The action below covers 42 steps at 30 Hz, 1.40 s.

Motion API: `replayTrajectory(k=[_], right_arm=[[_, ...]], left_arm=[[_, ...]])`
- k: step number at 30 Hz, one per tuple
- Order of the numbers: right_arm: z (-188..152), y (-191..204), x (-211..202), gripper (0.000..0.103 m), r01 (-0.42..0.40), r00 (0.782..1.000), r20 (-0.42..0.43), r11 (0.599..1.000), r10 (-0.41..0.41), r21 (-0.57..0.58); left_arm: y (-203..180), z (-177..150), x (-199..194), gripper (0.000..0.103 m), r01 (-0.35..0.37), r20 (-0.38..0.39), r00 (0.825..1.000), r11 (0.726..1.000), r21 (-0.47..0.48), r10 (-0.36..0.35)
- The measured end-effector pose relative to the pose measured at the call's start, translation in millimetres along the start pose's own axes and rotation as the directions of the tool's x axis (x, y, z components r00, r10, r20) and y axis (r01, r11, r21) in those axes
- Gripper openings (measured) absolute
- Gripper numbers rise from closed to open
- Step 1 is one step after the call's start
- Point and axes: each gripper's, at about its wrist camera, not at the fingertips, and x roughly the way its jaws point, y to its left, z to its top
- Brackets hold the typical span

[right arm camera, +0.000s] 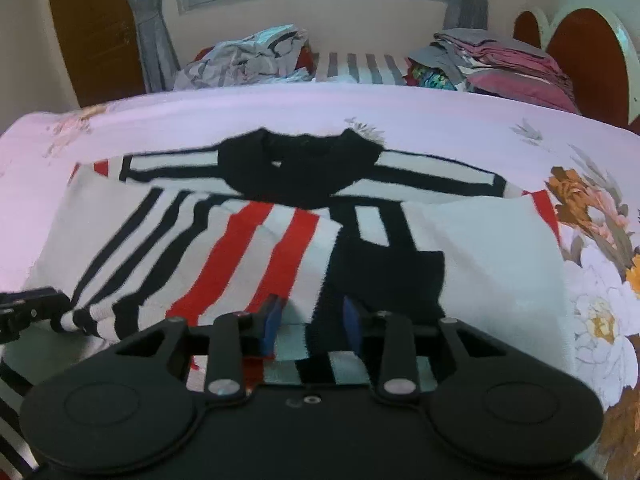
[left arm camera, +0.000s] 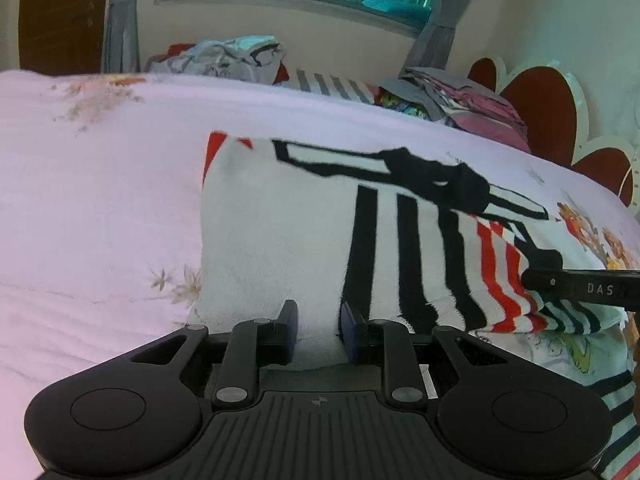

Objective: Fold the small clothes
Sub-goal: 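Press and smooth the folded side edge of the sweater with the left gripper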

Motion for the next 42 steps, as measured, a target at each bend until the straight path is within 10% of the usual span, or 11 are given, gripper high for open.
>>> replayTrajectory(k=[14,26,42], right_arm=[[27.6,18.1,22.3,0.042,0.000,1.000,0.010,1.000,0.000,0.000],[13.0,-4.4,21.8,0.040,0.150,0.989,-0.008,0.986,-0.151,-0.077],[-7.7,11.6,-36.7,0.039,-0.019,0.999,0.028,0.997,0.022,-0.078]], left_arm=[[-7.3,1.4,13.7,0.024,-0.046,-0.043,0.998,0.999,0.020,0.047],[-9.7,3.3,13.3,0.024,-0.055,-0.049,0.997,0.998,0.031,0.056],[-44.1,1.7,-21.1,0.027,-0.033,-0.016,0.999,0.999,0.040,0.033]])
